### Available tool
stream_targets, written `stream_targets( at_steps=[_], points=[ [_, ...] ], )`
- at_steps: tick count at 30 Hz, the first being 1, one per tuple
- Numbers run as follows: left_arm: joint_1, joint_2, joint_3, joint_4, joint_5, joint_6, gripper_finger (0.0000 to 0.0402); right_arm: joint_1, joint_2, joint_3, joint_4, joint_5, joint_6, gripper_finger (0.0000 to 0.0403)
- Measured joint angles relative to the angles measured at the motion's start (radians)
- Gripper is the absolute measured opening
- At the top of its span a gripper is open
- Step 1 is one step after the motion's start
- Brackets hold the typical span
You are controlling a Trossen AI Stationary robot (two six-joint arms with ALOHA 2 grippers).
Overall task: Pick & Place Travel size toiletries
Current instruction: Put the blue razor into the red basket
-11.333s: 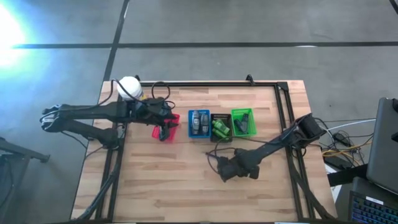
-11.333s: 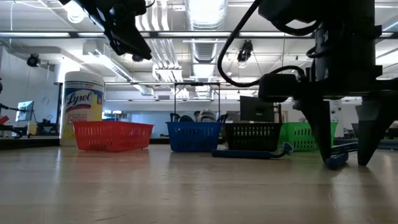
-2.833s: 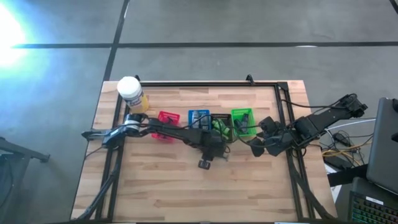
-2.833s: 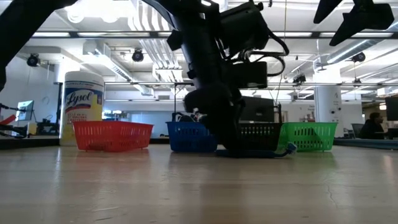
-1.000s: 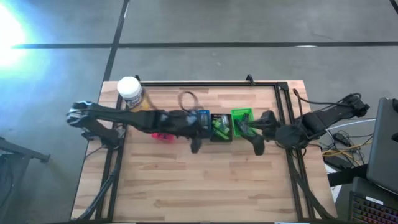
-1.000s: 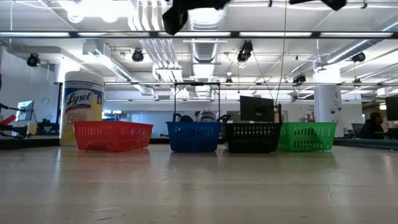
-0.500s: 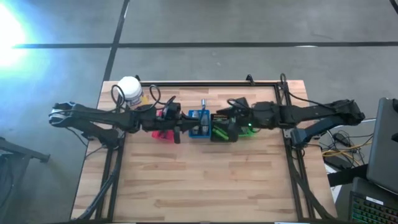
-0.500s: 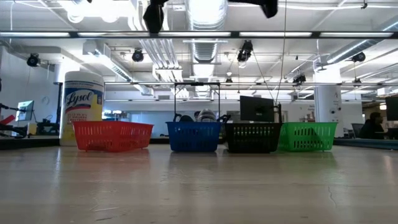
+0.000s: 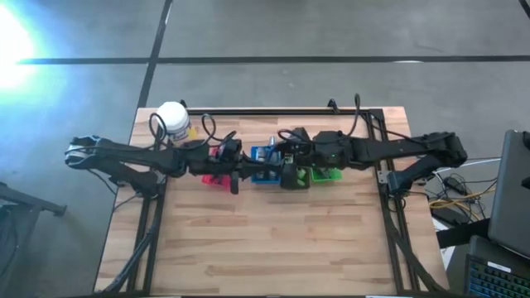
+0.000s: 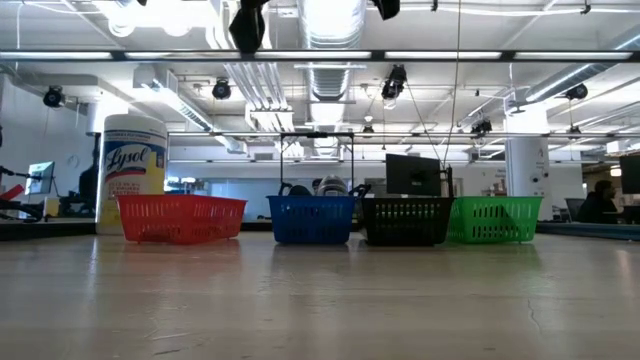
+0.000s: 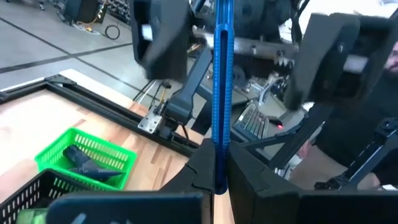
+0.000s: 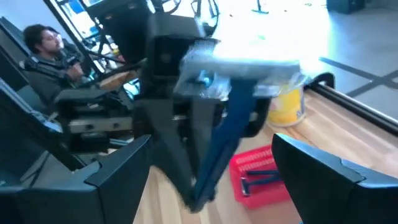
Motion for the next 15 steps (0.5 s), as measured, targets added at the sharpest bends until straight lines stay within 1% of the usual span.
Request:
stream_targets(
  at_steps=[4,9,15],
  points=[
    [-0.005,-0.008,0.000,-0.018,-0.006,0.017,0.0021,-0.015,0.008,0.024,-0.034,0.001,0.006,0.0316],
    [-0.005,-0.030,0.000,-0.029,-0.047,0.047,0.0021,-0.027,0.007,0.019,-0.074,0.001,0.052,0.0286],
    [-0.005,-0.050,0.000,-0.119,-0.076,0.050,0.0020,-0.029,0.007,0.017,-0.071,0.001,0.053,0.0260]
  ],
)
